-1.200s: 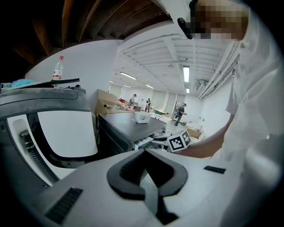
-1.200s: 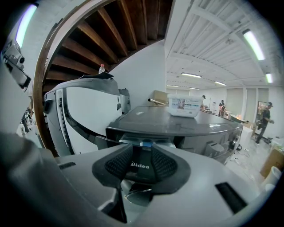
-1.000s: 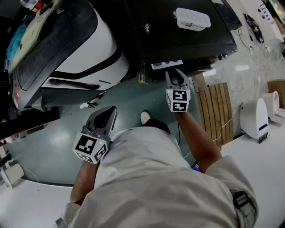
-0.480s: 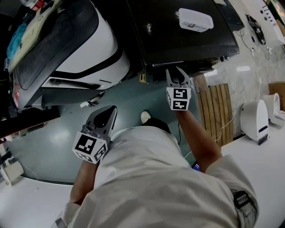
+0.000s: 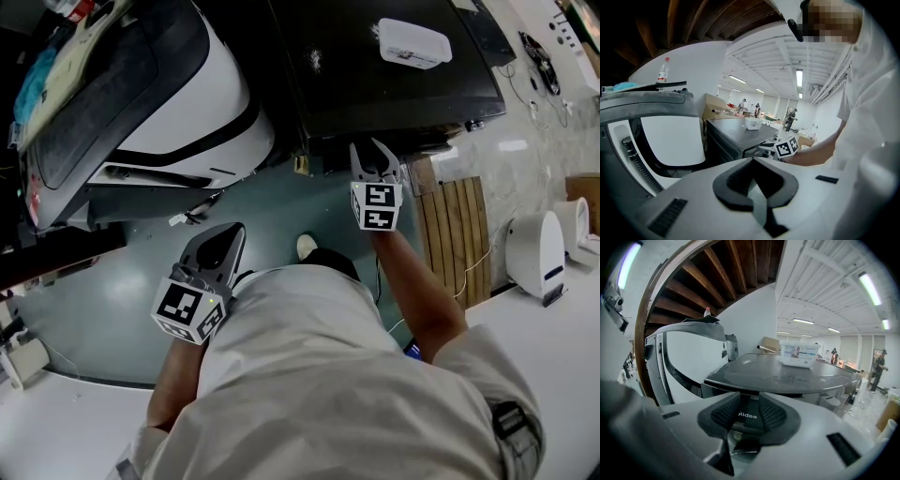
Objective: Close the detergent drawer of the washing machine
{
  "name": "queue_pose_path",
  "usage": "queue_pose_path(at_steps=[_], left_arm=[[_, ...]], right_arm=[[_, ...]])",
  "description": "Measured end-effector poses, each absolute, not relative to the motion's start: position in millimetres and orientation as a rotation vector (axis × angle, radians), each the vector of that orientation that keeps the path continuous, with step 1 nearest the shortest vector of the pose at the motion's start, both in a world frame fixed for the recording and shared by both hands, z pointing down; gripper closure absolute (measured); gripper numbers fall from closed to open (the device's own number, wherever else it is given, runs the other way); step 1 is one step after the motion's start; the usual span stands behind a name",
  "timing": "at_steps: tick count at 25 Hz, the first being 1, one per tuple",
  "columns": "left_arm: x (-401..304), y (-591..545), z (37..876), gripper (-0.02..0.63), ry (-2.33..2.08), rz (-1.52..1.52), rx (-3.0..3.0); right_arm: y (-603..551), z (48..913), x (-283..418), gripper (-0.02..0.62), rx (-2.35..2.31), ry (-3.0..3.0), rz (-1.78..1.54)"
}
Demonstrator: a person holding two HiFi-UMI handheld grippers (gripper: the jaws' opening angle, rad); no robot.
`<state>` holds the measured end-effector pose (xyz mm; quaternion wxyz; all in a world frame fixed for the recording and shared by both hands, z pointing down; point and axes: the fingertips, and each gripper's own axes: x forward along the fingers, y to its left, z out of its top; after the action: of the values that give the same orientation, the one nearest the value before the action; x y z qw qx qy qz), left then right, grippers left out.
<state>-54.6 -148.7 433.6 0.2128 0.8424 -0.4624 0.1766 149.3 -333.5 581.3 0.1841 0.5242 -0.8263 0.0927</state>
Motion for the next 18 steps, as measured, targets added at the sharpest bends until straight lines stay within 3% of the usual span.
queue_pose_path(at_steps=[18], left_arm=[[-57.2, -158.0, 439.0, 0.607, -1.263, 0.493, 2.333]], right_arm=[[-341.0, 581.3, 146.9, 0.471, 1.527, -2.325, 0.256]])
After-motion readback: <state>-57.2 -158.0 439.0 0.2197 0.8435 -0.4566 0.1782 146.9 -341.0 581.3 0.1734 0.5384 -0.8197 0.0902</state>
